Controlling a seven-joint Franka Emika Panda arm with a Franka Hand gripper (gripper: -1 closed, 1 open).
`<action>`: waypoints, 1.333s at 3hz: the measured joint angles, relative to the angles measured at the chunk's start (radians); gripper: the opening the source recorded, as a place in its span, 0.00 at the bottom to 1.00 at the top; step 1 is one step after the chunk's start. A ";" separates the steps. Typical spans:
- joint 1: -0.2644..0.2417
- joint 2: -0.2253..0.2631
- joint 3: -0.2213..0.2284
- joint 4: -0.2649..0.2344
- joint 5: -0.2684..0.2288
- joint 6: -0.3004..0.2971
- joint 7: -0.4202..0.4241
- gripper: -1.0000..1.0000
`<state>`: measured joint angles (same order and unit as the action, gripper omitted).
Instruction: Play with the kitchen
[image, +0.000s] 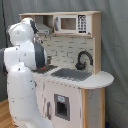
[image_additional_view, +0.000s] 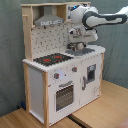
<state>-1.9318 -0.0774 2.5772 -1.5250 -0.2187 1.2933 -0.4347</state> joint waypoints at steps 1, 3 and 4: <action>0.012 0.061 0.004 -0.084 -0.032 0.039 0.047 0.00; 0.017 0.188 0.020 -0.240 -0.102 0.110 0.140 0.00; 0.016 0.252 0.022 -0.308 -0.146 0.146 0.179 0.00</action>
<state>-1.9157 0.1746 2.5989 -1.8331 -0.3644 1.4393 -0.2554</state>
